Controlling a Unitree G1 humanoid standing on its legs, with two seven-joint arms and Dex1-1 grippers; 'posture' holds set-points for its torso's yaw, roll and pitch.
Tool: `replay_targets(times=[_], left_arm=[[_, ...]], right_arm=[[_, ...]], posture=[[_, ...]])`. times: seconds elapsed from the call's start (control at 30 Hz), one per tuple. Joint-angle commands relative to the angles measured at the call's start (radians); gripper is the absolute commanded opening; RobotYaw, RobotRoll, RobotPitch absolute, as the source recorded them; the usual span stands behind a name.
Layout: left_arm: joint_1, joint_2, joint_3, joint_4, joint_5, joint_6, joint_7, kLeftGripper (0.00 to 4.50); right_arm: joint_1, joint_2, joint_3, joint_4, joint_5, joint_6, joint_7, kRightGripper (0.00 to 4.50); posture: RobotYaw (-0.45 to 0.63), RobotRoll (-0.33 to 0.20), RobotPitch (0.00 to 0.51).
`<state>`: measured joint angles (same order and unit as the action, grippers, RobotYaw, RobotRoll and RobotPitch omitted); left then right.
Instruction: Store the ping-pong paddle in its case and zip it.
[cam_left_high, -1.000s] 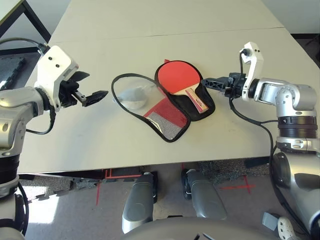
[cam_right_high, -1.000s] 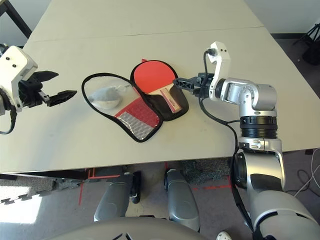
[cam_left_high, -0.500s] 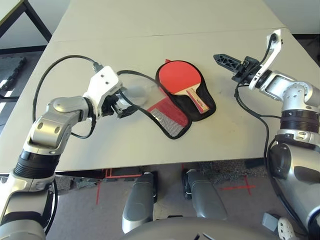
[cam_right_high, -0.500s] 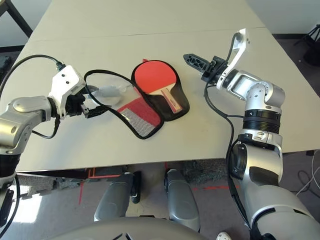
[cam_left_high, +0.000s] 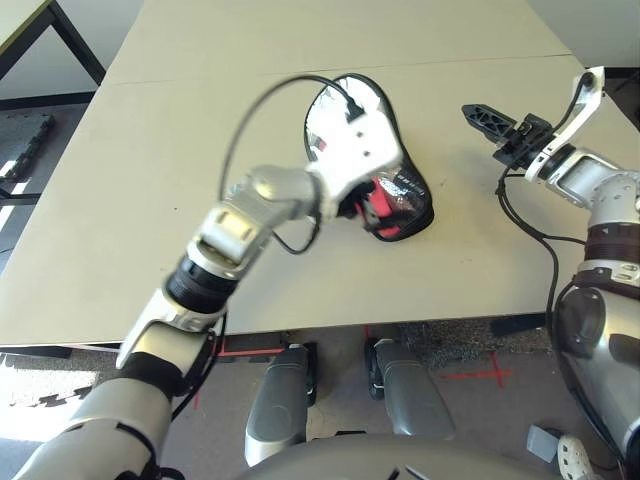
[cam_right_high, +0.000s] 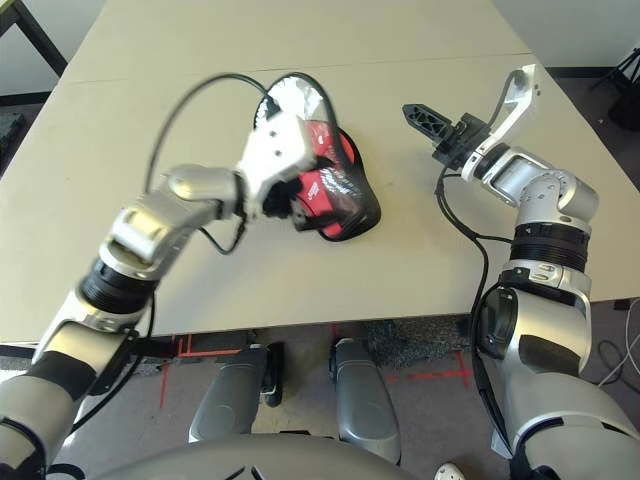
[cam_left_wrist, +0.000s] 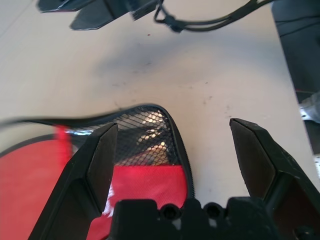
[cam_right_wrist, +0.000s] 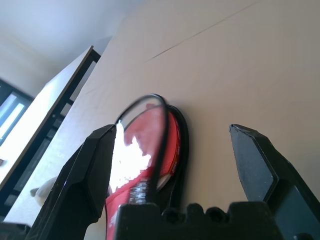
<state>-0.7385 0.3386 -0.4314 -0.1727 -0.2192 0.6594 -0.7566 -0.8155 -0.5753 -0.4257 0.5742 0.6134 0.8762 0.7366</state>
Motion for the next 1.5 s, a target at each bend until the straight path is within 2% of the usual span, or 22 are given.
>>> replay_targets(times=[0.03,0.2,0.7,1.13,1.5], left_arm=[[0.036,0.053,0.017,0.007,0.023,-0.022,-0.026,4.5],[0.064,0.127,0.072,-0.018,0.01,-0.011,-0.046,4.5],[0.098,0.2,0.14,-0.074,-0.01,0.045,-0.067,4.5],[0.086,0.223,0.156,-0.086,-0.017,0.064,-0.078,4.5],[0.086,0.224,0.153,-0.081,-0.013,0.065,-0.079,4.5]], right_arm=[[0.017,-0.03,0.044,0.005,0.004,0.062,0.052,4.48],[0.054,-0.043,0.127,-0.01,-0.019,0.14,0.083,4.48],[0.086,0.059,0.243,-0.043,-0.023,0.254,0.076,4.48],[0.06,0.171,0.24,0.028,-0.032,0.29,0.011,4.48],[0.064,0.178,0.243,0.009,-0.03,0.317,0.021,4.48]], posture=[[0.05,0.0,0.164],[0.06,0.0,0.17],[0.08,0.0,0.19],[0.09,0.0,0.196],[0.09,0.0,0.198]])
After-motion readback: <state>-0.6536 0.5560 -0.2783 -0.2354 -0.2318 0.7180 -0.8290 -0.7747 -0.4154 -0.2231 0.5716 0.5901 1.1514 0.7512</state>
